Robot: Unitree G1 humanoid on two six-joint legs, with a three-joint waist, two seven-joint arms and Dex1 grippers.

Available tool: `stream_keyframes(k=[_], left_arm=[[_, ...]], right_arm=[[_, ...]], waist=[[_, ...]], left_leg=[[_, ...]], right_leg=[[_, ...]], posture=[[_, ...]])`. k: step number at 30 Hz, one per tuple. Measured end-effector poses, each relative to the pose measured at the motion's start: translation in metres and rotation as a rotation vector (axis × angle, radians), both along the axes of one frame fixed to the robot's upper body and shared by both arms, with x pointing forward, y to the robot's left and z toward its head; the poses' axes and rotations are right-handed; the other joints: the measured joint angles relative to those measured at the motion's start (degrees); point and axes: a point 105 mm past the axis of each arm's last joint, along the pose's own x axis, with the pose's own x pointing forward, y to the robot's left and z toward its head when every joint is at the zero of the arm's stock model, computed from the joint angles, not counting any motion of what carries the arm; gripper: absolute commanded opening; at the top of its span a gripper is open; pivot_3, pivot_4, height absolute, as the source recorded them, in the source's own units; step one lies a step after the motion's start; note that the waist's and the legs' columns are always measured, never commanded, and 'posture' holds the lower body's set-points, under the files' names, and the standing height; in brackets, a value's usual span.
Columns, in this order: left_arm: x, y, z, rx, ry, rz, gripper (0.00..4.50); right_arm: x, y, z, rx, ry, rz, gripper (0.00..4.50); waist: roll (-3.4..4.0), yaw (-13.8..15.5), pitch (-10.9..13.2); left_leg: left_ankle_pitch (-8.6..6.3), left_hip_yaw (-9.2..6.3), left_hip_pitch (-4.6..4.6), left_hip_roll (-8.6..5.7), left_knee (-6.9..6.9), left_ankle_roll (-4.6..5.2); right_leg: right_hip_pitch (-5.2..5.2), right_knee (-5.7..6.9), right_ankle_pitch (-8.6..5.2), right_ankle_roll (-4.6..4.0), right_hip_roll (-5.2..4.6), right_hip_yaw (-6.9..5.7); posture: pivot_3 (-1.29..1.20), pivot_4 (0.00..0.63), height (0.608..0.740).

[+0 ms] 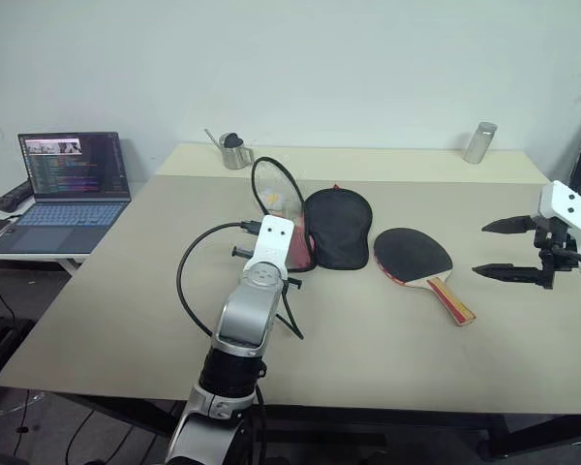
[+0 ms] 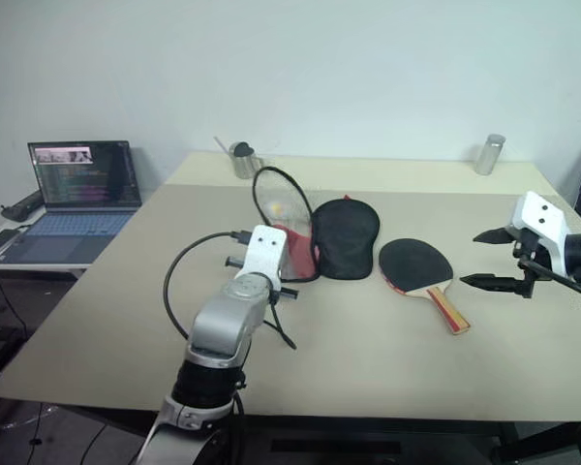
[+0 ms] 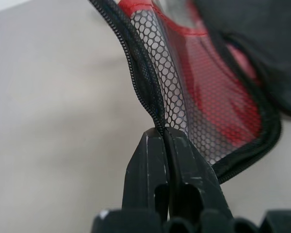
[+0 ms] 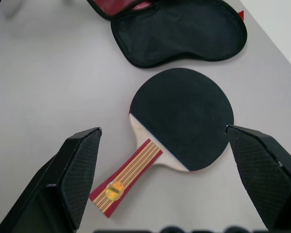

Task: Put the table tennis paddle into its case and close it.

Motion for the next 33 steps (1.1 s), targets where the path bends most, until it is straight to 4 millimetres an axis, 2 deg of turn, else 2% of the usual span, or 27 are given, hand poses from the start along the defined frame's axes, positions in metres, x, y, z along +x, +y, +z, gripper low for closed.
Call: stream_keyframes(k=[5,9,10,15,17,20,24,28,33], left_arm=[[0.002,0.007,-0.001,-0.017,-0.002,0.012,2.83],[0.008,0.024,0.006,0.007,-0.035,0.036,4.31],[0.009,0.028,0.009,0.013,-0.048,0.026,4.44],[0.007,0.037,0.023,0.095,-0.061,-0.199,4.44],[-0.005,0.041,0.029,0.118,-0.047,-0.377,4.44],[-0.021,0.049,0.042,0.105,-0.043,-0.558,4.44],[-0.034,0.051,0.057,0.13,-0.073,-0.745,4.44],[-0.035,0.054,0.056,0.152,-0.073,-0.82,4.44],[-0.033,0.052,0.05,0.171,-0.066,-0.84,4.44]], right_arm=[[0.003,0.002,0.001,-0.003,-0.007,0.008,4.5],[0.005,0.004,-0.004,0.01,0.005,0.011,4.5],[0.005,0.005,-0.006,0.014,0.006,0.008,4.5],[0.013,0.007,-0.024,0.07,0.038,-0.121,4.5],[0.017,0.01,-0.042,0.09,0.073,-0.257,4.5],[0.012,0.01,-0.075,0.109,0.183,-0.418,4.5],[0.014,0.015,-0.092,0.185,0.24,-0.584,4.5],[0.024,0.01,-0.107,0.265,0.268,-0.763,4.5],[0.029,0.014,-0.126,0.324,0.321,-0.856,4.5]], waist=[[0.0,-0.01,0.0],[0.0,-0.09,0.0],[0.0,-0.09,0.0],[0.0,-0.09,0.0],[0.0,-0.35,0.0],[0.05,-0.19,0.0],[0.08,-0.16,-0.01],[0.08,-0.23,-0.01],[0.08,-0.42,-0.01]], left_leg=[[0.0,-0.01,0.0,0.01,-0.01,-0.01],[0.0,-0.01,0.01,0.02,-0.02,-0.01],[0.0,-0.02,0.01,0.02,-0.02,-0.01],[-0.01,-0.03,0.0,0.0,-0.04,-0.02],[-0.02,-0.05,-0.01,0.06,-0.14,-0.04],[-0.02,-0.14,-0.05,0.06,-0.18,-0.05],[-0.03,-0.18,-0.01,0.01,-0.21,-0.02],[-0.03,-0.22,0.02,0.0,-0.28,0.0],[-0.02,-0.17,0.03,-0.02,-0.49,0.01]], right_leg=[[0.0,-0.02,0.0,0.0,0.0,0.0],[0.0,-0.01,0.0,0.0,0.01,0.0],[0.0,-0.01,0.0,0.0,0.01,-0.01],[-0.01,-0.03,0.0,-0.02,0.0,0.01],[-0.07,-0.03,-0.02,-0.07,0.01,0.04],[-0.09,-0.1,-0.03,-0.1,0.01,-0.01],[0.03,-0.34,0.0,-0.09,0.01,-0.03],[0.05,-0.38,0.01,-0.09,0.03,-0.04],[-0.01,-0.44,0.01,-0.09,0.04,0.0]], posture=[[0.0,0.15,0.74],[0.0,0.15,0.74],[0.0,0.15,0.74],[0.0,0.15,0.74],[0.0,0.15,0.74],[0.0,0.15,0.74],[0.0,0.15,0.74],[0.0,0.15,0.74],[0.0,0.15,0.74]])
